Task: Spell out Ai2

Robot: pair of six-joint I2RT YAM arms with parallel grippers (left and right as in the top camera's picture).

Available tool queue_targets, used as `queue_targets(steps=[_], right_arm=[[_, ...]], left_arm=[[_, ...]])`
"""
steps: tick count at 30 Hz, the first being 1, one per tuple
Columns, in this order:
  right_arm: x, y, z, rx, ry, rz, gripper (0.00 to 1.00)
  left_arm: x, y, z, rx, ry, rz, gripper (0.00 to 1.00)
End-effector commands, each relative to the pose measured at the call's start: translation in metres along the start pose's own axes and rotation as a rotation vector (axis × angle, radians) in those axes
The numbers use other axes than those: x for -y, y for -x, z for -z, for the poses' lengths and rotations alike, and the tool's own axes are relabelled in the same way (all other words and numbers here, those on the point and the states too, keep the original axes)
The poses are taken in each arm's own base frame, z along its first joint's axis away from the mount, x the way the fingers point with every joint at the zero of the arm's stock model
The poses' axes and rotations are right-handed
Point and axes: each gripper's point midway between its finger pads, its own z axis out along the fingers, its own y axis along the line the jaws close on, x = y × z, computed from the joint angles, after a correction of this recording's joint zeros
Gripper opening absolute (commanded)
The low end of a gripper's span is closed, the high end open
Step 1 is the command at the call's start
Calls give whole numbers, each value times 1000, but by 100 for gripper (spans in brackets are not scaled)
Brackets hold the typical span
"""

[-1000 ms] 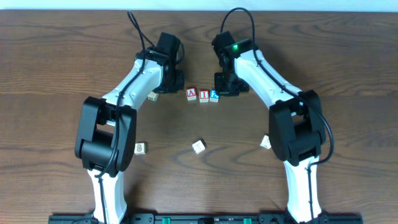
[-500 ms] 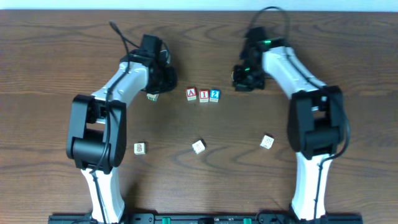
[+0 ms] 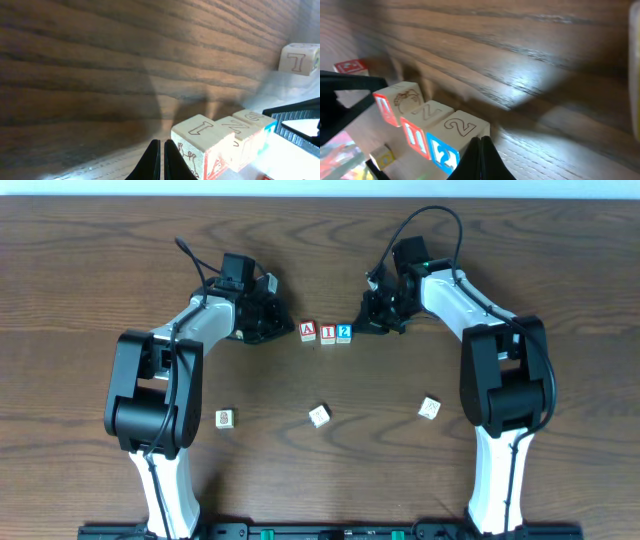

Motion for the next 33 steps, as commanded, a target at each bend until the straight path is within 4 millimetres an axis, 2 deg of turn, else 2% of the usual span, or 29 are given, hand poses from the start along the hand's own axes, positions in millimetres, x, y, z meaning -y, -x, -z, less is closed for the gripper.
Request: queue_targets(steps=[1, 10, 16, 33], right_arm=[[-16, -4, 3, -7, 41, 20, 1], [-7, -10, 2, -25, -8, -4, 1], [-7, -10, 2, -25, -8, -3, 1], [-6, -11, 2, -26, -17, -5, 1]], left_arm=[[0, -6, -4, -29, -38, 33, 6], [5, -1, -4, -14, -61, 27, 6], [0, 7, -4, 24, -26, 15, 6], [4, 11, -5, 39, -42, -3, 6]])
